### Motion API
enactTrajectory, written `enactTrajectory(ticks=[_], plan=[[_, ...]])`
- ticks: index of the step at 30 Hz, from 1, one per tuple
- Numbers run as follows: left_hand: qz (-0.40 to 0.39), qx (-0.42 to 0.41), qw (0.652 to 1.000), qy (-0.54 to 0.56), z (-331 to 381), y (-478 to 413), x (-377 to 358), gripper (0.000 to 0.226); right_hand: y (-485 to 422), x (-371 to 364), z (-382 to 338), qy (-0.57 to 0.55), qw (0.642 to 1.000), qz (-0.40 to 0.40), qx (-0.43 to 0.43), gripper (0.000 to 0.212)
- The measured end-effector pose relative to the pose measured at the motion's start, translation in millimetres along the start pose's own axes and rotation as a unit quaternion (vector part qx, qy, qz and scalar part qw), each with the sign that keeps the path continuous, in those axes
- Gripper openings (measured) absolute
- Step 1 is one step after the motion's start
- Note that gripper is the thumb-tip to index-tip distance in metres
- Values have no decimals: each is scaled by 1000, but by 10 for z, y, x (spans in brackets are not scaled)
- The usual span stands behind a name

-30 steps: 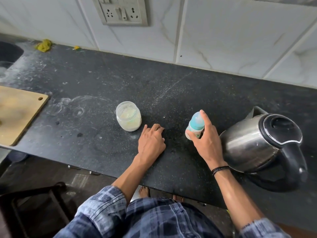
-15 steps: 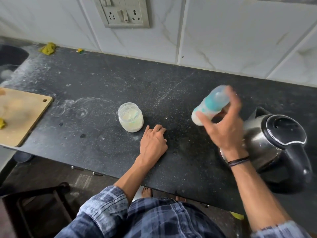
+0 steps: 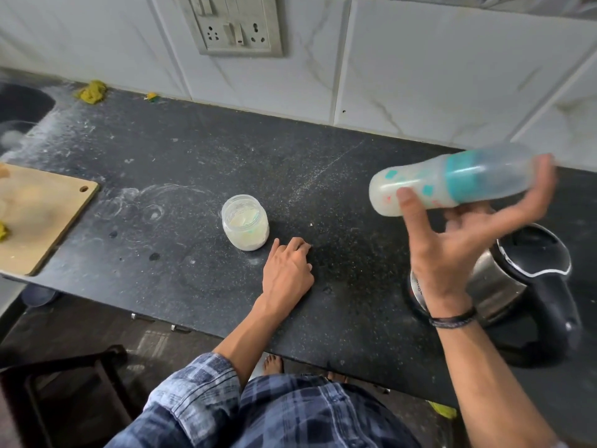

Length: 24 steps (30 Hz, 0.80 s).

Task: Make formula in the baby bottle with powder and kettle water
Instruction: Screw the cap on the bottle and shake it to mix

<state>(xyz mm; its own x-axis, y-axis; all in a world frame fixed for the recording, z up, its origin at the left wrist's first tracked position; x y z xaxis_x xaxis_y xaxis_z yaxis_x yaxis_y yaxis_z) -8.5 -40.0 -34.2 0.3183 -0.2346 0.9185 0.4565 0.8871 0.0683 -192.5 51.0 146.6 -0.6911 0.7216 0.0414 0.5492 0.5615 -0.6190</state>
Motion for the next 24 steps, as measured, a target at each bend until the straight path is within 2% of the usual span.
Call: enactTrajectory(ticks=[3, 4, 8, 9, 12, 17, 18, 21, 24], plan=[[-4, 0, 1000, -5, -16, -5, 7, 49, 5, -74, 173, 65, 992, -90, -56, 102], [-2, -1, 1000, -4, -29, -6, 11, 49, 5, -51, 149, 59, 993, -86, -55, 101], [1, 5, 1000, 5, -8, 2, 9, 48, -81, 51, -66, -24, 999, 30, -12, 108], [2, 5, 1000, 3, 8, -8, 6, 49, -86, 35, -18, -18, 999, 33, -18, 110], [-4, 5, 1000, -4, -3, -26, 27, 49, -7, -47, 152, 43, 995, -49, -75, 100], [-3, 3, 1000, 1, -3, -16, 18, 49, -24, 9, -59, -23, 999, 28, -27, 104], [1, 4, 1000, 1, 13, -25, 15, 48, -26, -16, 6, -8, 999, 21, -38, 105], [-5, 9, 1000, -1, -13, -32, 19, 49, 36, -119, 152, 32, 993, -66, -97, 97], [-5, 6, 1000, 0, -39, -16, 14, 49, 46, -76, -10, -20, 997, -7, -68, 100]])
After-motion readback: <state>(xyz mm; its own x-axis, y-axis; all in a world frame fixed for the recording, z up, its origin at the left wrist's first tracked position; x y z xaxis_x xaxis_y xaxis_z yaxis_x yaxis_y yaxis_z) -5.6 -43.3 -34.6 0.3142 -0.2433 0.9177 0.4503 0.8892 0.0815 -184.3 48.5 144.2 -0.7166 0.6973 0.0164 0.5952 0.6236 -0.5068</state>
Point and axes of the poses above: each hand's wrist, its own y-axis away from the middle knuckle, its own x-axis out of the back of the hand, z = x × y, the point moved 4 cm from there along -y, towards the middle knuckle, and after that the axes turned 3 degrees about y, right-handed, at the moved point
